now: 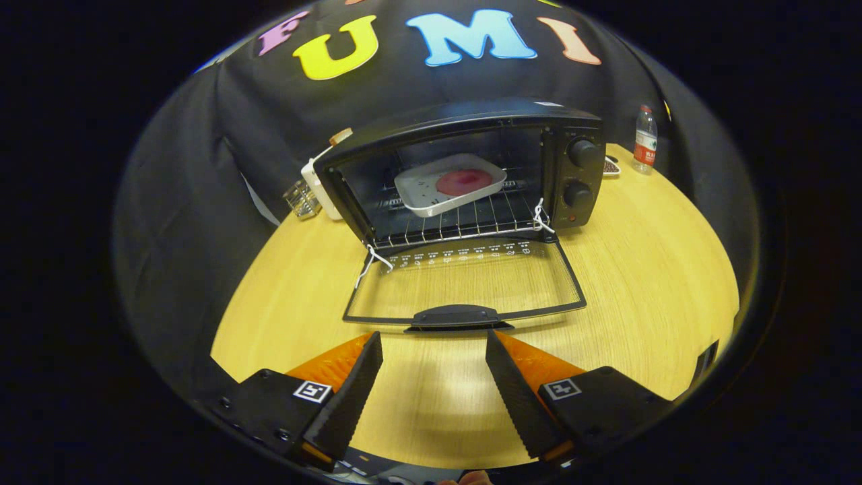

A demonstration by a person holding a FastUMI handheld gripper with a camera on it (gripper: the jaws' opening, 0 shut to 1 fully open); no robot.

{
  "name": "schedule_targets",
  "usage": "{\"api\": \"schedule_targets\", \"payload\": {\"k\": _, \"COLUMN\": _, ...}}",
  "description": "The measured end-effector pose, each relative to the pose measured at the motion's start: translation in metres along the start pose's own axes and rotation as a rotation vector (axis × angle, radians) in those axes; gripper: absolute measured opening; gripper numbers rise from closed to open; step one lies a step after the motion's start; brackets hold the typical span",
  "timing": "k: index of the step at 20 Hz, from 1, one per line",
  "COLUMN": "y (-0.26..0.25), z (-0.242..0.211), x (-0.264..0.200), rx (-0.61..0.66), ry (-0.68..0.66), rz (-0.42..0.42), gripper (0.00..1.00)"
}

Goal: Open the toaster oven, put the food inside, and close the toaster oven door.

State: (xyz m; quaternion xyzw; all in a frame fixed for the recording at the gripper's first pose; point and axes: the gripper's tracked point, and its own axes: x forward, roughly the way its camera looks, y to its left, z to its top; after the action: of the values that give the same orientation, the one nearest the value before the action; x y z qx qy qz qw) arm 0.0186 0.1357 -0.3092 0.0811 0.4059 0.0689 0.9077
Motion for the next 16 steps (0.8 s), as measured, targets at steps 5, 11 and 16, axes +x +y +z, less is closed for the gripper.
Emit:
{"api": "schedule_targets", "payload": {"k": 5, "y": -0.018, "z": -0.031, "x": 0.031, "rx": -0.136, "ry": 0.122, "rz": -0.116, "gripper": 0.98}}
{"api": "schedule_targets", "payload": {"k": 11, "y": -0.03, "z": -0.036, "x": 0.05, "rx": -0.1, "ry": 0.181, "rz": -0.171, "gripper": 0.99}}
{"api": "schedule_targets", "payload": {"k": 16, "y": -0.036, "z": -0.026, "x": 0.059, "rx": -0.038, "ry": 0.198, "rz": -0.194, "gripper": 0.98}}
